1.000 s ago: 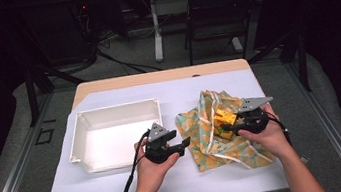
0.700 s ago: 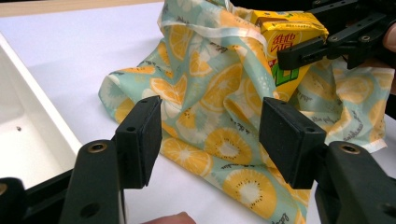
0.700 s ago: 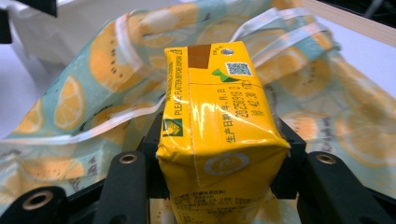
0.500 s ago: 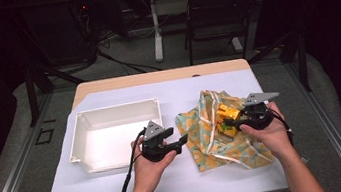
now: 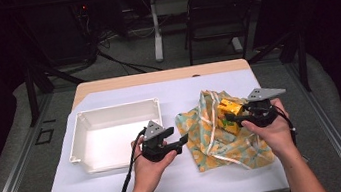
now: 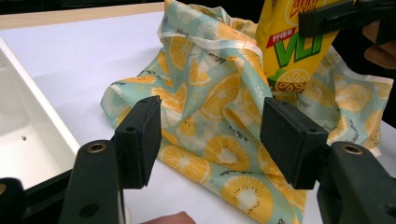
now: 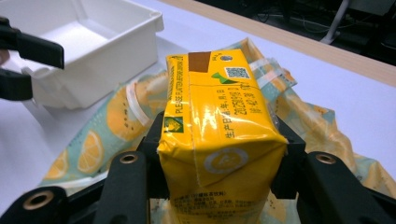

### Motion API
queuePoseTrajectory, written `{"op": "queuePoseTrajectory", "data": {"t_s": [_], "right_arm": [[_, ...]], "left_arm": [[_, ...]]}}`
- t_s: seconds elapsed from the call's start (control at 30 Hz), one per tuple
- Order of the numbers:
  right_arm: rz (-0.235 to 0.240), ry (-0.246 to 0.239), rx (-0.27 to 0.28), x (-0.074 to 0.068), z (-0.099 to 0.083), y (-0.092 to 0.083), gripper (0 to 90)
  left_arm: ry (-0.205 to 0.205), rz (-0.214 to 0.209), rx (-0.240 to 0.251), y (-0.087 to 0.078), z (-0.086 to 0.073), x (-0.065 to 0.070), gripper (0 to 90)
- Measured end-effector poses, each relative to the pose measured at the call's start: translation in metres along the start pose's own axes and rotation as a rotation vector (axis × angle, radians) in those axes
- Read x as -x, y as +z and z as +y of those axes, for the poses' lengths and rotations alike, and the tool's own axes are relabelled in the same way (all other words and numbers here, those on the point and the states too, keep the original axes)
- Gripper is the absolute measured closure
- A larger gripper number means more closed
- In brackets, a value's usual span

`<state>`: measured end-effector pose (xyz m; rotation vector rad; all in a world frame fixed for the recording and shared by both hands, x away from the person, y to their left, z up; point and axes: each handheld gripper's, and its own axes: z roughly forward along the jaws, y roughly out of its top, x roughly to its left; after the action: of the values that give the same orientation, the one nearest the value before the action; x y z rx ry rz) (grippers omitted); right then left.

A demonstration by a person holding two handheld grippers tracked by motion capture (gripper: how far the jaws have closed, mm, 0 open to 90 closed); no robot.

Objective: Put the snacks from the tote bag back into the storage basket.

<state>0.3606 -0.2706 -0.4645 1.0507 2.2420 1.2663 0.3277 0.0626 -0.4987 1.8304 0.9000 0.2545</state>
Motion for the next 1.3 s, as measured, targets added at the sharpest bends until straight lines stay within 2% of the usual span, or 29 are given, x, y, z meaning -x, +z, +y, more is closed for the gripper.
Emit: {"op": "queuePoseTrajectory", "data": {"t_s": [0.37, 0.6, 0.8, 1.1, 1.3], "right_arm": [[-0.012, 0.012, 0.054, -0.011, 0.016, -0.015, 52.0], [0.014, 0.012, 0.084, -0.024, 0.026, -0.022, 52.0], [0.034, 0.016, 0.098, -0.035, 0.032, -0.024, 52.0], [0.061, 0.009, 0.107, -0.05, 0.038, -0.02, 52.1], [0.08, 0.011, 0.11, -0.057, 0.039, -0.017, 52.1]], "left_arm": [[0.005, -0.005, 0.02, -0.001, 0.001, 0.004, 36.2], [0.04, -0.003, 0.032, -0.001, 0.002, 0.01, 29.4], [0.043, -0.005, 0.046, -0.002, 0.004, 0.015, 25.7], [0.081, -0.027, 0.037, -0.001, 0.004, 0.026, 22.4], [0.084, -0.029, 0.046, 0.0, 0.004, 0.03, 21.6]]}}
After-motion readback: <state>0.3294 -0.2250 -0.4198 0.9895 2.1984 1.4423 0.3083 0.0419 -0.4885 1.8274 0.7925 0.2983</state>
